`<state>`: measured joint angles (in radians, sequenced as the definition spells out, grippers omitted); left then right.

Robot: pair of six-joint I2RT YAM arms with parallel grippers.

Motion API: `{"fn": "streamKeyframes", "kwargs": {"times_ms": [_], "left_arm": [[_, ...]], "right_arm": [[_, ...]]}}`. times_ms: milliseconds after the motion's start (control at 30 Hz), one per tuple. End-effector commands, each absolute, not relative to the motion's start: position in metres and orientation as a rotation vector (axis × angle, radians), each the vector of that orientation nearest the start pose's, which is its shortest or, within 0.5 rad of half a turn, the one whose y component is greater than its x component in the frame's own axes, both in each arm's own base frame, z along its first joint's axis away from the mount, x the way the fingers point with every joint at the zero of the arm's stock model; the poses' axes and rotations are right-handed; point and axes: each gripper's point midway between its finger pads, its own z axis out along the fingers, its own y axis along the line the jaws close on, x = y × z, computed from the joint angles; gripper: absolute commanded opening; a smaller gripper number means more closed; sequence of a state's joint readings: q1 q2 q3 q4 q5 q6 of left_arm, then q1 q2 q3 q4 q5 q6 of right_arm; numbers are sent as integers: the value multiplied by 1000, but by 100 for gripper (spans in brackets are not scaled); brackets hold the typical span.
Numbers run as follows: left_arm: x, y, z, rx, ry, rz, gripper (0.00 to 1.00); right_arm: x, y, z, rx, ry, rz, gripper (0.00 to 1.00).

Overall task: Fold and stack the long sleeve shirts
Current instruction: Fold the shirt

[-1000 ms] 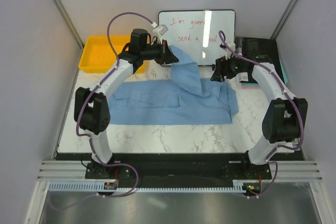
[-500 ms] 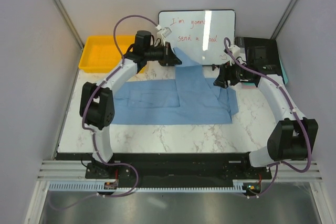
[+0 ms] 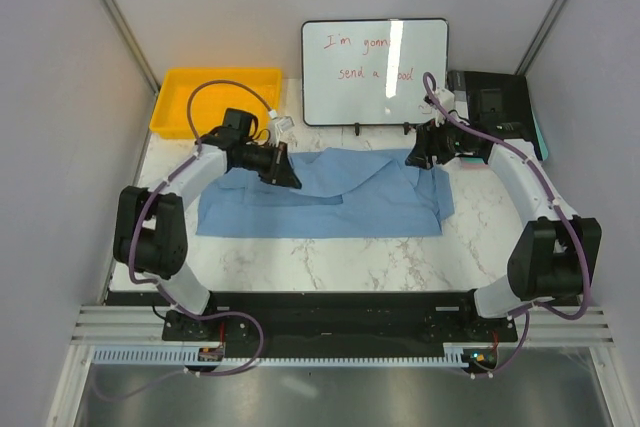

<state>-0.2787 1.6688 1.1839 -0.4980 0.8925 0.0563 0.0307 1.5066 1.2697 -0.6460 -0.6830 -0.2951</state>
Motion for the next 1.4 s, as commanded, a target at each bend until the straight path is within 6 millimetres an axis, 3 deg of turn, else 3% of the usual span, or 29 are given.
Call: {"fn": "streamKeyframes", "kwargs": {"times_ms": [0,467,667,1133,1167,1267,1300,1367], "left_arm": [[307,-183,128,775,2336,-1129,2],[303,-116,120,818,2489,-1005,2],[305,-78,103,785,2562,-934,2],[325,-51,90,808,2599,-829,3],[327,-50,88,807,2599,-817,6],[329,-41,81,763,2632,-775,30],[332,-36,80,747,2626,-755,43],[337,-19,81,677,2633,-714,60]], "right_arm": [[359,114,183,-683,2204,710,69],[346,105,164,-760,2260,659,70],[342,103,158,-775,2274,652,70],[338,106,146,-781,2300,694,68],[338,106,145,-781,2301,697,67],[337,106,144,-780,2308,699,66],[336,106,143,-780,2314,697,66],[335,104,142,-780,2326,686,66]]}}
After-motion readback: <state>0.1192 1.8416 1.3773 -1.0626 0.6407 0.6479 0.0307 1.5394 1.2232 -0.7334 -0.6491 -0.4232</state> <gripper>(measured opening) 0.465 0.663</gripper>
